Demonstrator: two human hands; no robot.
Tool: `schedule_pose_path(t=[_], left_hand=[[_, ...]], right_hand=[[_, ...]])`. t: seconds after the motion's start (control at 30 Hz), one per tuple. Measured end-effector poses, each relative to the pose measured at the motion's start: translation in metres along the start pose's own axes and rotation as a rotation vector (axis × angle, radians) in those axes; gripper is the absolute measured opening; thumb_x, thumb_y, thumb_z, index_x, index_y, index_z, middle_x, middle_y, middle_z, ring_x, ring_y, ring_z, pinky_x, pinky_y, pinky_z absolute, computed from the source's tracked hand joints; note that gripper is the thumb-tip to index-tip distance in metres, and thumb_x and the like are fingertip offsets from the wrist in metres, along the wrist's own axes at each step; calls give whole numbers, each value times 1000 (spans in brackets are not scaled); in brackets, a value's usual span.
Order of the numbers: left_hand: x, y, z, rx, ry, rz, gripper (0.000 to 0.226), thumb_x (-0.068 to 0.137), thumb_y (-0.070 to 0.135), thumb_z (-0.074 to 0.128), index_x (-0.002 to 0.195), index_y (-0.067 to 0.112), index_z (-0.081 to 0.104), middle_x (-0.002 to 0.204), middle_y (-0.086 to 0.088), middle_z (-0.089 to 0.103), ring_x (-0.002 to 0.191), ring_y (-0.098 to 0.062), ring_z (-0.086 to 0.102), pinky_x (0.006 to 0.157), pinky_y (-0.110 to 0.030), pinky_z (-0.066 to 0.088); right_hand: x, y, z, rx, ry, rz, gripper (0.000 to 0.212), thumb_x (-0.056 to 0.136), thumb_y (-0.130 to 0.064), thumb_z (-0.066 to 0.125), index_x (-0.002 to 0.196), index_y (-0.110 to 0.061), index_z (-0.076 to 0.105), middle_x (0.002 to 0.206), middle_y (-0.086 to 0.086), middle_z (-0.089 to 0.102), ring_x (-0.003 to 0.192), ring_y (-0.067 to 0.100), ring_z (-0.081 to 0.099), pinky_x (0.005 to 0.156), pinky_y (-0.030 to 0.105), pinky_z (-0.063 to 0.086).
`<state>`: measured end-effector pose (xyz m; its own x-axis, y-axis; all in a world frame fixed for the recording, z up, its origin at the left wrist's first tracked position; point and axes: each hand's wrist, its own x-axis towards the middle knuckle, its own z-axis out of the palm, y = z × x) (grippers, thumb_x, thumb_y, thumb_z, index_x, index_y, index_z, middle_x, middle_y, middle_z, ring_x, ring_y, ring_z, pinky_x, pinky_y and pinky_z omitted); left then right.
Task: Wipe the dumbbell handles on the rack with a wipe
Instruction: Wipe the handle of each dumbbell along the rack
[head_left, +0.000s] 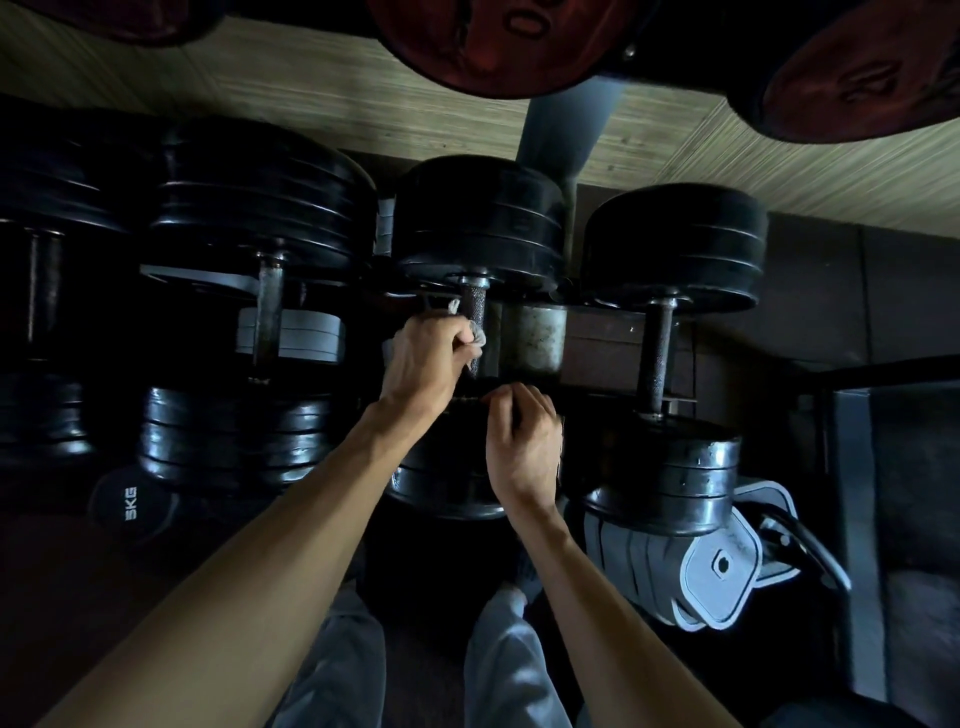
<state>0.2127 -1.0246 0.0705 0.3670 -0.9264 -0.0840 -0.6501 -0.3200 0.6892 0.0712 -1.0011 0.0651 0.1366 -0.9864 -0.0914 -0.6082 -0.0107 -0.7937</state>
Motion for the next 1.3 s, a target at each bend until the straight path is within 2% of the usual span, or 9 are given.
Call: schedule_pose_path(t=[0.07, 0.2, 0.33, 0.5, 0.6, 0.77, 0.97, 1.17, 1.3], left_hand=[[7, -1, 1, -26, 71, 25, 16, 73, 6, 82, 78, 6, 67, 92, -6, 64, 78, -13, 61, 69, -13, 44], [10, -3, 4, -121, 141, 31, 27, 71, -1, 81, 92, 7, 66, 94, -6, 69, 81, -17, 67, 72, -39, 58], [6, -1, -1, -91, 108, 21, 34, 76, 8, 82, 109, 8, 74, 106, -7, 75, 95, -18, 71, 85, -33, 58], [-1, -7, -5, -58, 2, 46, 10, 79, 7, 80, 88, 5, 76, 88, -2, 71, 74, -11, 67, 68, -17, 54], [5, -6, -7, -30, 5, 49, 3, 84, 6, 75, 85, 4, 74, 86, -5, 71, 78, -19, 68, 70, -34, 57], [32, 6, -8, -152, 110, 0, 3, 81, 5, 74, 82, 3, 75, 83, -6, 73, 76, -10, 67, 71, -34, 56], [-2, -15, 4, -110, -34, 11, 11, 77, 8, 81, 87, 10, 76, 89, -4, 70, 80, -17, 70, 72, -43, 59], [19, -9, -10, -132, 19, -8, 7, 78, 12, 81, 81, 9, 76, 85, 0, 75, 75, -7, 67, 70, -29, 56], [5, -11, -9, -105, -66, -27, 10, 80, 4, 77, 77, 13, 76, 83, 0, 70, 85, -20, 70, 83, -42, 57]], right_hand=[[1, -1, 0, 1, -2, 4, 36, 91, -24, 39, 67, -6, 59, 69, 1, 61, 71, 19, 52, 68, 35, 43], [1, -2, -2, 1, -9, 5, 35, 92, -23, 40, 69, -6, 60, 70, 2, 61, 72, 20, 52, 69, 38, 44], [0, -2, -2, 10, -9, 3, 31, 91, -19, 42, 68, -6, 58, 68, 1, 59, 69, 17, 49, 68, 30, 38], [0, -1, -1, -2, -1, -8, 31, 91, -19, 42, 68, -6, 60, 69, 1, 61, 70, 15, 49, 68, 26, 35], [0, 0, 0, 0, -8, -6, 35, 91, -24, 38, 69, -7, 60, 70, 0, 61, 71, 19, 52, 69, 34, 42], [0, -1, -1, 7, -7, -9, 36, 91, -23, 38, 68, -5, 59, 69, 2, 61, 70, 21, 52, 69, 38, 44], [0, -1, 0, -5, 9, -23, 35, 91, -21, 39, 66, -5, 57, 66, 3, 60, 67, 22, 51, 68, 42, 45], [1, 0, -1, -12, -9, -12, 35, 91, -23, 39, 67, -5, 58, 68, 3, 60, 69, 20, 51, 70, 41, 45], [1, 0, -1, -16, 4, -19, 35, 91, -23, 39, 67, -6, 58, 68, 3, 60, 69, 22, 51, 68, 38, 43]])
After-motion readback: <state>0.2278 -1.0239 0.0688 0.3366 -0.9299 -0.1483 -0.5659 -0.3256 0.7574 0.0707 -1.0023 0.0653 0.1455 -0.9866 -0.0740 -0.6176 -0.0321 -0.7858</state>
